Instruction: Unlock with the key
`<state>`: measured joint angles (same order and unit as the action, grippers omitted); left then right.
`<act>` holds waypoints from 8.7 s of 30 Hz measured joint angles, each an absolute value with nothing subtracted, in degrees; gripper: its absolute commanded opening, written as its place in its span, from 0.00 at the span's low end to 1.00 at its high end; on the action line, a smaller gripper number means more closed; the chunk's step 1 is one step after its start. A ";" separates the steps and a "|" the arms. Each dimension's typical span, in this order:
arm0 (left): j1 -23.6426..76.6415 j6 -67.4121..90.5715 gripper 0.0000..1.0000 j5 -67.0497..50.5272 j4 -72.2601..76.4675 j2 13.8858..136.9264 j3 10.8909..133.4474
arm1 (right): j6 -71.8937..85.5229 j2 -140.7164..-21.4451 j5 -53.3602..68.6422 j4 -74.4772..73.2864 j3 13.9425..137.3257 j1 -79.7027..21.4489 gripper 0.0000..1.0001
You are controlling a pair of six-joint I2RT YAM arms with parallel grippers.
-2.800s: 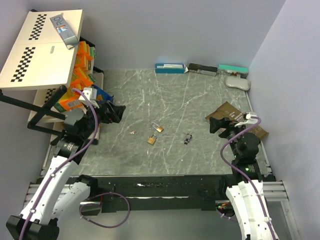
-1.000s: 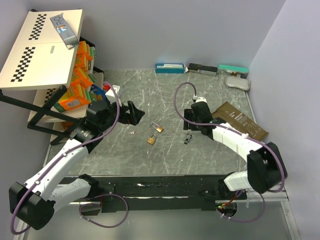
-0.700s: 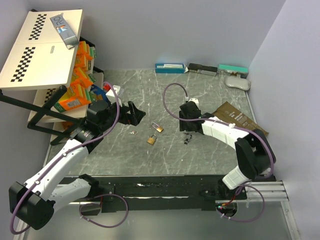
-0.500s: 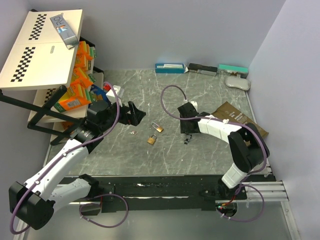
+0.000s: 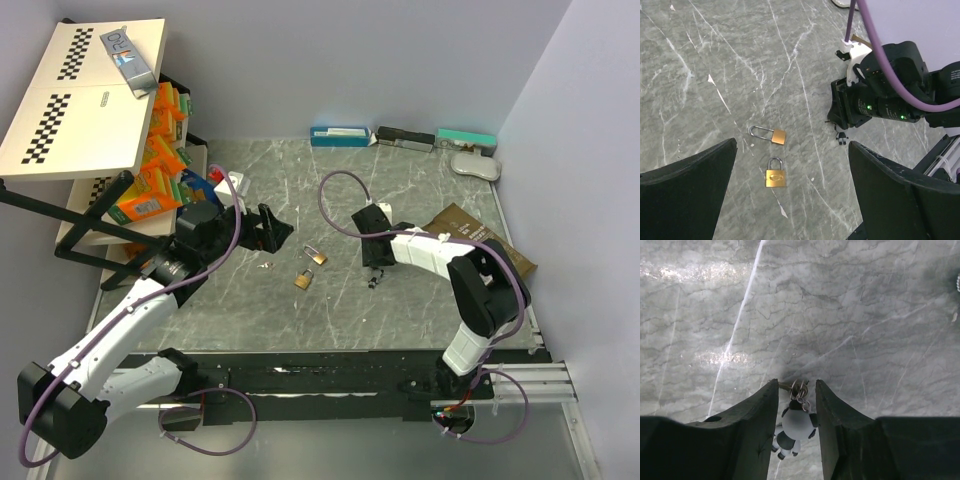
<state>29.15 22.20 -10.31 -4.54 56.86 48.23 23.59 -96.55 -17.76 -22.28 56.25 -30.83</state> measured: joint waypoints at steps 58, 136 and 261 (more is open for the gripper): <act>31.44 25.85 0.98 -24.58 4.60 51.94 43.77 | 23.94 -58.65 4.58 -13.45 47.24 -30.87 0.00; 54.11 21.87 0.67 -25.61 28.53 57.04 36.97 | 35.11 -44.16 42.19 -14.11 52.49 -30.35 0.00; 44.71 20.45 0.01 -38.22 7.49 58.54 40.21 | 31.22 -46.96 46.87 2.07 34.11 -28.99 0.29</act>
